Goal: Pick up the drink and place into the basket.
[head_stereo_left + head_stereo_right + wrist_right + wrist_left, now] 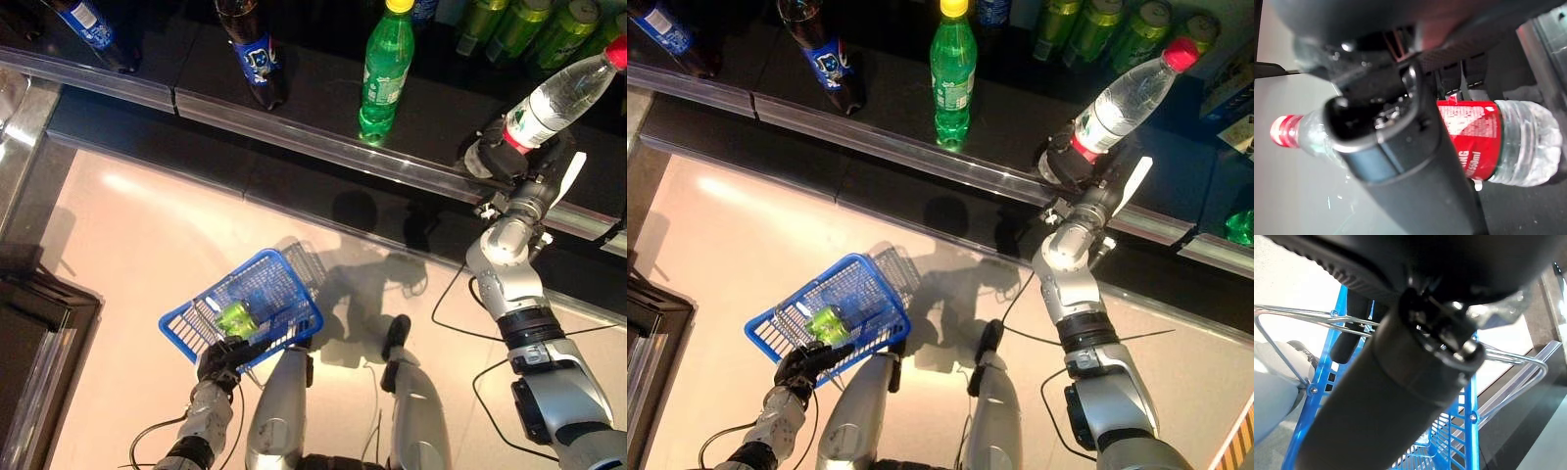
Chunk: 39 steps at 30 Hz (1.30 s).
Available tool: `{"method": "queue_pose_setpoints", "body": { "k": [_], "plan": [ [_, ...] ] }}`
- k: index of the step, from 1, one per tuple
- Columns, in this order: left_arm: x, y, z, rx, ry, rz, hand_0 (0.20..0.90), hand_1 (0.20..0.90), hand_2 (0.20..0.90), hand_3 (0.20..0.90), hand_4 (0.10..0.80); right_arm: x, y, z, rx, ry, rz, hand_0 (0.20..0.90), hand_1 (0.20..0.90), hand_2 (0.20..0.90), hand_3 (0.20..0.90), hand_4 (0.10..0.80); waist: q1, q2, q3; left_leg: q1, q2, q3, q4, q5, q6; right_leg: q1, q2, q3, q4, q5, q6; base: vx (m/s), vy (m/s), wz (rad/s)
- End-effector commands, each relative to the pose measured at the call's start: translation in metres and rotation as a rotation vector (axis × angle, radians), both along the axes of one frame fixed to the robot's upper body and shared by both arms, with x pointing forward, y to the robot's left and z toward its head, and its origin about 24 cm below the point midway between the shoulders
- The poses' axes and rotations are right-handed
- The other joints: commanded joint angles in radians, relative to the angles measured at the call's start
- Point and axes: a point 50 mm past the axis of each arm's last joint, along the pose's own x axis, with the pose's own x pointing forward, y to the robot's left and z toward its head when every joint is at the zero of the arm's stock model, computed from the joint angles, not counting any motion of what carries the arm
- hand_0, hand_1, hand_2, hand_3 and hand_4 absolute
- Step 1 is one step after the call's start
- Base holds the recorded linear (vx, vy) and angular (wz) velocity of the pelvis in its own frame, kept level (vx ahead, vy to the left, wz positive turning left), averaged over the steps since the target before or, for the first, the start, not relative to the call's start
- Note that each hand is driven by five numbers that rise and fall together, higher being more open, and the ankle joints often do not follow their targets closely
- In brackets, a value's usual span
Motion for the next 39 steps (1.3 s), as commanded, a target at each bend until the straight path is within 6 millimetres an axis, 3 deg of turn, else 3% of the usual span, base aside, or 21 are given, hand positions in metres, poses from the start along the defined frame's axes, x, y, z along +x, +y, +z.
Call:
{"method": "queue_pose_setpoints", "body": {
  "k": [1,10,21,25,32,39],
  "plan": [
    [-0.046,-0.015,-0.023,-0.044,0.087,-0.066,0.3,0.3,0.3,0.2,0.1,-0.021,-0.021,0.089,-0.082,-0.374,-0.075,0.3,0.3,0.3,0.2,0.1,-0.001,0.017,-0.016,-0.056,-0.04,-0.035,0.039,0.073,0.043,0.056,0.017,-0.032,0.182,-0.173,-0.04,0.0,0.0,0.0],
    [-0.061,-0.007,-0.029,-0.048,0.108,-0.013,0.3,0.3,0.3,0.2,0.1,-0.034,-0.031,0.088,-0.086,-0.416,-0.084,0.3,0.3,0.3,0.2,0.1,-0.001,0.01,-0.043,0.001,-0.034,-0.03,0.06,0.07,0.036,0.124,0.014,-0.041,0.208,-0.209,-0.054,0.0,0.0,0.0],
    [-0.095,0.015,-0.032,-0.068,0.096,0.174,0.3,0.3,0.3,0.2,0.1,-0.07,-0.002,0.068,-0.214,-0.478,0.07,0.3,0.3,0.3,0.2,0.1,-0.015,-0.004,-0.133,0.1,-0.032,-0.043,0.061,0.093,0.017,0.251,0.016,-0.048,0.231,-0.263,-0.076,0.06,0.001,0.02],
    [-0.098,0.029,-0.025,-0.076,0.015,0.258,0.3,0.3,0.3,0.2,0.1,-0.08,0.01,0.055,-0.274,-0.426,0.209,0.3,0.3,0.3,0.2,0.1,-0.02,0.0,-0.194,0.169,-0.032,-0.045,-0.007,0.122,0.008,0.324,0.026,-0.05,0.178,-0.263,-0.073,0.103,0.03,0.09],
    [-0.093,0.046,-0.003,-0.001,-0.113,0.244,0.3,0.3,0.3,0.2,0.1,-0.098,0.032,0.027,-0.315,-0.342,0.489,0.3,0.3,0.3,0.2,0.1,-0.01,0.009,-0.268,0.259,-0.03,-0.052,-0.113,0.171,-0.005,0.423,0.047,-0.06,0.084,-0.253,-0.063,0.07,0.021,0.08],
    [-0.083,0.057,0.014,-0.001,-0.222,0.25,0.3,0.3,0.3,0.2,0.1,-0.112,0.067,0.027,-0.343,-0.406,0.814,0.3,0.3,0.3,0.2,0.1,0.007,0.008,-0.298,0.278,-0.022,-0.065,-0.179,0.2,-0.016,0.453,0.057,-0.076,0.033,-0.238,-0.055,-0.01,-0.003,0.11]
  ]
}}
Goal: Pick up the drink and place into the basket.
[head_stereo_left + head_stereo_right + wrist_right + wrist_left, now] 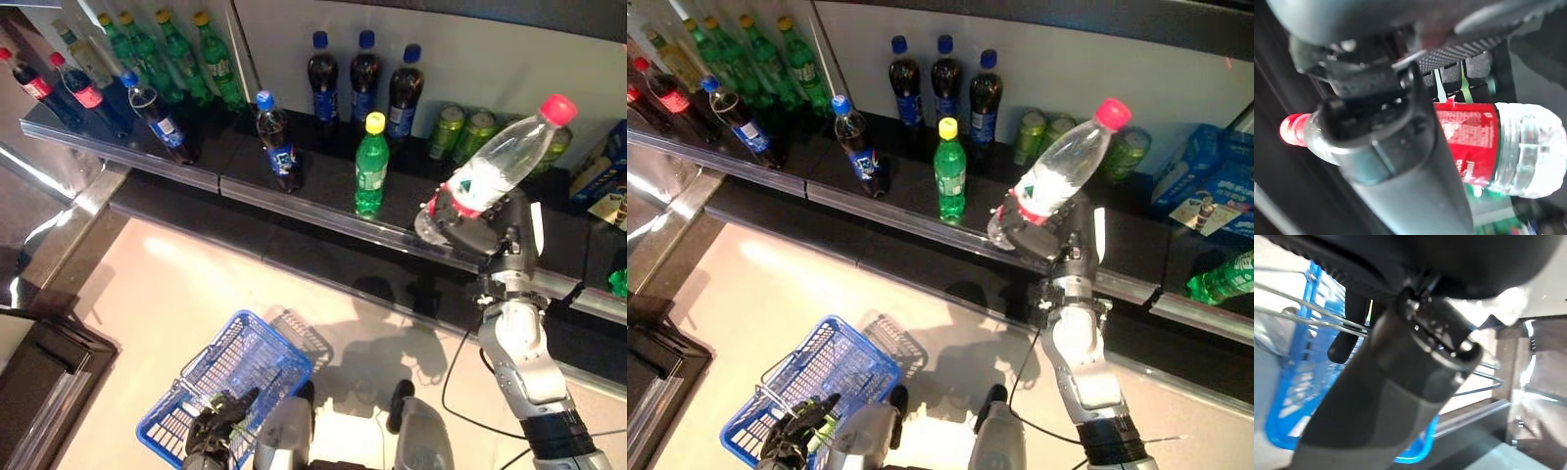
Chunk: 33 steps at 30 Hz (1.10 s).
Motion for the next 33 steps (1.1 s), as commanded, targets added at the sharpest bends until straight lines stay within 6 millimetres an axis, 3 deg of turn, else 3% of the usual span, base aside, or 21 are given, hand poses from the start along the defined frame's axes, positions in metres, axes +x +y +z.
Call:
{"method": "queue_pose_setpoints", "body": {
  "k": [1,10,14,20,28,33],
  "plan": [
    [0.015,0.053,0.047,0.239,-0.269,-0.039,0.3,0.3,0.3,0.2,0.1,-0.025,0.041,0.076,0.014,-0.439,0.331,0.3,0.3,0.3,0.2,0.1,0.016,-0.048,-0.217,-0.079,-0.034,-0.002,-0.005,0.182,0.027,0.2,0.073,-0.019,-0.122,-0.049,-0.054,-0.02,0.005,0.05],
    [0.05,0.049,0.103,0.309,-0.536,-0.226,0.3,0.3,0.3,0.2,0.1,-0.036,0.079,0.07,0.06,-0.394,0.631,0.3,0.3,0.3,0.2,0.1,0.077,-0.063,-0.239,-0.088,-0.042,-0.031,-0.058,0.187,0.028,0.224,0.07,-0.064,-0.176,-0.028,-0.044,-0.033,-0.006,0.14],
    [0.066,0.04,0.135,0.347,-0.663,-0.354,0.3,0.3,0.3,0.2,0.1,-0.04,0.106,0.071,0.058,-0.407,0.711,0.3,0.3,0.3,0.2,0.1,0.136,-0.068,-0.235,-0.101,-0.058,-0.08,-0.062,0.189,0.029,0.243,0.066,-0.108,-0.188,-0.023,-0.04,-0.025,-0.025,0.38],
    [0.077,0.03,0.16,0.36,-0.743,-0.491,0.3,0.3,0.3,0.2,0.1,-0.039,0.123,0.074,0.069,-0.407,0.732,0.3,0.3,0.3,0.2,0.1,0.2,-0.076,-0.235,-0.106,-0.081,-0.133,-0.064,0.183,0.033,0.27,0.06,-0.156,-0.202,-0.02,-0.034,0.0,-0.021,0.43],
    [0.079,-0.005,0.219,0.255,-1.028,-0.853,0.3,0.3,0.3,0.2,0.1,-0.031,0.14,0.082,0.117,-0.423,0.629,0.3,0.3,0.3,0.2,0.1,0.325,-0.08,-0.23,-0.127,-0.13,-0.248,-0.051,0.188,0.044,0.308,0.06,-0.238,-0.21,-0.017,-0.027,0.024,-0.044,0.43],
    [0.079,-0.012,0.241,0.208,-1.116,-0.945,0.3,0.3,0.3,0.2,0.1,-0.025,0.151,0.074,0.13,-0.366,0.592,0.3,0.3,0.3,0.2,0.1,0.365,-0.086,-0.229,-0.117,-0.142,-0.279,-0.054,0.17,0.045,0.323,0.058,-0.245,-0.199,-0.042,-0.02,0.035,-0.03,0.3]
  ]
}}
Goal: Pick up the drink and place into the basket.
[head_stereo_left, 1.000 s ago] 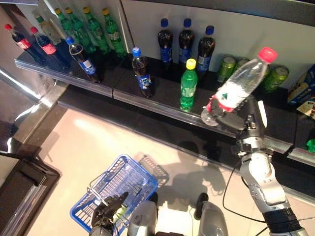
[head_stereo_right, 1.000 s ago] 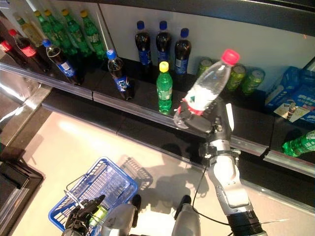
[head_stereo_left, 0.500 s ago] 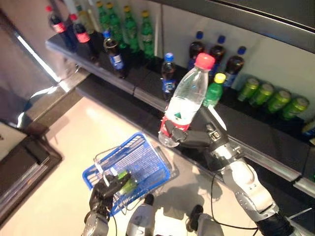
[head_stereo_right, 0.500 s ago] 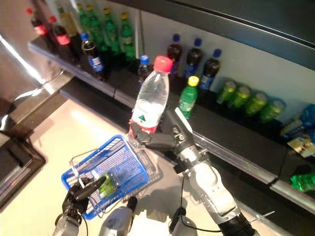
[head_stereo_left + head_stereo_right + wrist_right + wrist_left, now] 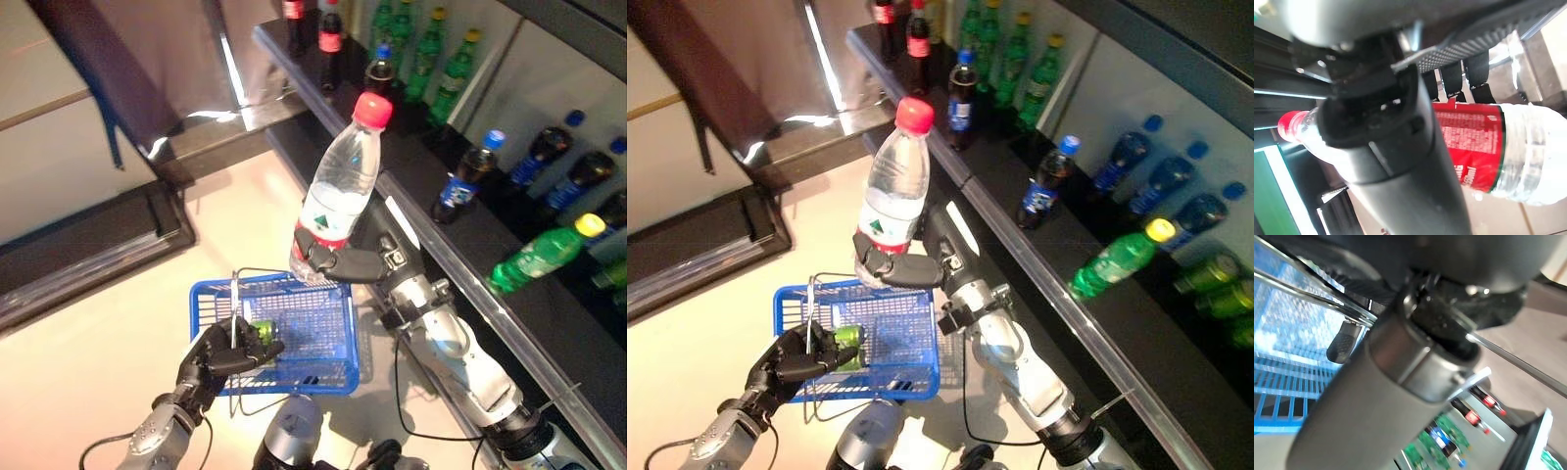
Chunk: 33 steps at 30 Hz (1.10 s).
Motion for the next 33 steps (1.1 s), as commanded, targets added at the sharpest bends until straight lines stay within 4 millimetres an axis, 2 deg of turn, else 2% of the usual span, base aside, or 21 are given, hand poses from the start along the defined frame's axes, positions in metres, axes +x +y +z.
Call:
{"method": "queue_pose_setpoints", "body": {
  "k": [1,6,15,23,27,30,33],
  "plan": [
    [0.016,-0.022,0.105,-0.121,-0.532,-0.253,0.3,0.3,0.3,0.2,0.1,-0.012,0.033,0.054,0.168,-0.255,0.113,0.3,0.3,0.3,0.2,0.1,-0.007,-0.034,-0.149,-0.071,-0.079,0.006,0.032,0.094,0.05,0.181,0.1,-0.033,-0.146,0.04,-0.065,0.032,-0.015,0.16],
    [0.015,-0.031,0.115,-0.161,-0.57,-0.312,0.3,0.3,0.3,0.2,0.1,-0.006,0.042,0.037,0.088,-0.197,0.064,0.3,0.3,0.3,0.2,0.1,0.009,-0.034,-0.15,-0.075,-0.088,-0.012,0.034,0.094,0.054,0.187,0.097,-0.046,-0.143,0.038,-0.062,0.021,-0.012,0.23],
    [0.013,-0.043,0.135,-0.078,-0.683,-0.435,0.3,0.3,0.3,0.2,0.1,0.007,0.05,0.01,-0.014,-0.09,0.044,0.3,0.3,0.3,0.2,0.1,0.021,-0.045,-0.138,-0.083,-0.093,-0.018,0.044,0.087,0.055,0.186,0.093,-0.054,-0.14,0.037,-0.06,0.003,-0.011,0.02],
    [0.012,-0.039,0.14,-0.092,-0.712,-0.454,0.3,0.3,0.3,0.2,0.1,0.015,0.054,-0.03,-0.116,0.052,0.014,0.3,0.3,0.3,0.2,0.1,0.03,-0.047,-0.143,-0.089,-0.099,-0.021,0.052,0.08,0.056,0.188,0.086,-0.056,-0.143,0.036,-0.055,0.006,0.004,0.01],
    [0.011,-0.042,0.147,-0.108,-0.741,-0.502,0.3,0.3,0.3,0.2,0.1,0.023,0.053,-0.057,-0.166,0.146,-0.046,0.3,0.3,0.3,0.2,0.1,0.041,-0.049,-0.136,-0.096,-0.102,-0.023,0.059,0.077,0.057,0.185,0.083,-0.062,-0.137,0.033,-0.055,0.011,0.004,0.08],
    [0.011,-0.046,0.152,-0.144,-0.757,-0.561,0.3,0.3,0.3,0.2,0.1,0.029,0.05,-0.078,-0.282,0.196,-0.1,0.3,0.3,0.3,0.2,0.1,0.052,-0.055,-0.131,-0.102,-0.105,-0.026,0.067,0.072,0.057,0.183,0.082,-0.067,-0.129,0.028,-0.056,0.031,0.005,0.08],
    [0.009,-0.051,0.157,-0.142,-0.797,-0.607,0.3,0.3,0.3,0.2,0.1,0.033,0.046,-0.092,-0.329,0.258,-0.125,0.3,0.3,0.3,0.2,0.1,0.057,-0.059,-0.124,-0.106,-0.107,-0.028,0.073,0.068,0.058,0.179,0.08,-0.068,-0.122,0.027,-0.057,0.02,0.005,0.09]
  ]
}}
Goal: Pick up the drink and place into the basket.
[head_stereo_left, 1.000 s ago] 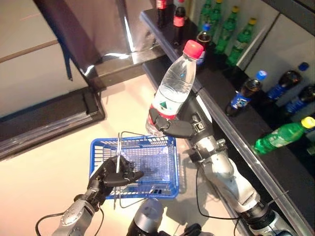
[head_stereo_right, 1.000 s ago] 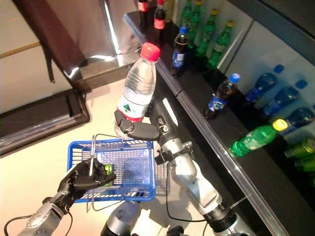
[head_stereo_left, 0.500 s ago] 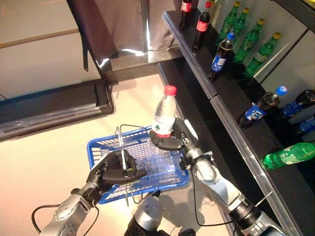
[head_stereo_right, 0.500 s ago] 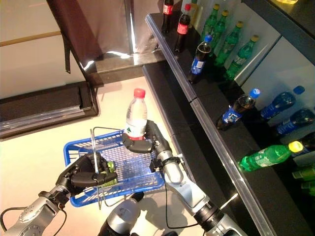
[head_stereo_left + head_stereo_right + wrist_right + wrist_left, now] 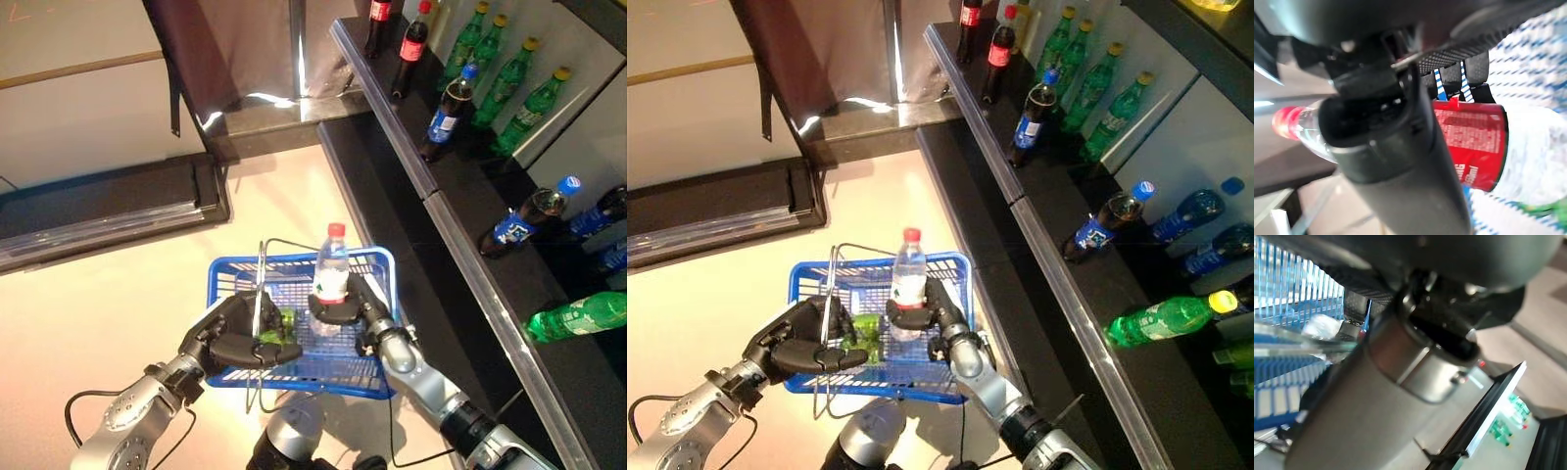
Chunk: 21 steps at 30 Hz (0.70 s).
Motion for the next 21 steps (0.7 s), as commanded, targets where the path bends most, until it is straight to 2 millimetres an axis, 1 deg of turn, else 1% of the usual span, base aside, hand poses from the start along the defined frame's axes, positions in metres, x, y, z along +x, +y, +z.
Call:
{"method": "queue_pose_setpoints", "body": {
  "k": [1,3,4,7,10,13,19,21],
  "plan": [
    [-0.003,-0.037,0.108,-0.198,-0.609,-0.292,0.3,0.3,0.3,0.2,0.1,0.021,0.041,0.056,0.094,-0.256,0.097,0.3,0.3,0.3,0.2,0.1,-0.011,-0.015,-0.12,-0.099,-0.074,0.029,0.073,0.062,0.049,0.117,0.095,0.001,-0.081,0.036,-0.075,0.021,0.003,0.11],
    [0.0,-0.041,0.112,-0.205,-0.603,-0.329,0.3,0.3,0.3,0.2,0.1,0.021,0.041,0.044,0.074,-0.197,0.073,0.3,0.3,0.3,0.2,0.1,-0.008,-0.022,-0.114,-0.103,-0.074,0.031,0.078,0.059,0.051,0.113,0.091,-0.001,-0.069,0.031,-0.074,0.032,-0.005,0.04],
    [0.001,-0.048,0.114,-0.214,-0.602,-0.381,0.3,0.3,0.3,0.2,0.1,0.022,0.043,0.038,0.066,-0.159,0.062,0.3,0.3,0.3,0.2,0.1,-0.005,-0.028,-0.107,-0.106,-0.076,0.029,0.082,0.056,0.053,0.108,0.09,0.001,-0.06,0.029,-0.074,0.0,0.0,0.0],
    [0.0,-0.059,0.117,-0.227,-0.599,-0.463,0.3,0.3,0.3,0.2,0.1,0.019,0.048,0.027,0.054,-0.108,0.051,0.3,0.3,0.3,0.2,0.1,-0.001,-0.032,-0.098,-0.111,-0.078,0.03,0.089,0.052,0.056,0.107,0.087,0.002,-0.052,0.028,-0.072,0.028,-0.011,0.14],
    [0.0,-0.07,0.121,-0.253,-0.6,-0.509,0.3,0.3,0.3,0.2,0.1,0.016,0.05,0.013,0.043,-0.038,0.043,0.3,0.3,0.3,0.2,0.1,-0.002,-0.032,-0.093,-0.112,-0.079,0.032,0.093,0.048,0.061,0.104,0.085,0.008,-0.05,0.03,-0.068,0.022,0.009,0.1],
    [0.004,-0.072,0.128,-0.203,-0.662,-0.478,0.3,0.3,0.3,0.2,0.1,0.016,0.05,0.002,0.004,0.011,0.038,0.3,0.3,0.3,0.2,0.1,-0.004,-0.029,-0.084,-0.115,-0.08,0.037,0.094,0.047,0.062,0.098,0.083,0.013,-0.049,0.033,-0.063,0.0,0.0,0.0],
    [0.008,-0.076,0.134,-0.2,-0.667,-0.472,0.3,0.3,0.3,0.2,0.1,0.017,0.04,-0.023,0.009,0.188,-0.018,0.3,0.3,0.3,0.2,0.1,0.004,-0.026,-0.067,-0.125,-0.086,0.034,0.089,0.05,0.066,0.091,0.082,0.014,-0.058,0.041,-0.056,-0.005,0.0,0.0],
    [0.008,-0.076,0.136,-0.2,-0.675,-0.468,0.3,0.3,0.3,0.2,0.1,0.017,0.038,-0.027,0.016,0.218,-0.034,0.3,0.3,0.3,0.2,0.1,0.008,-0.027,-0.062,-0.127,-0.087,0.03,0.085,0.053,0.067,0.09,0.084,0.014,-0.064,0.046,-0.055,0.0,0.0,0.0]
  ]
}}
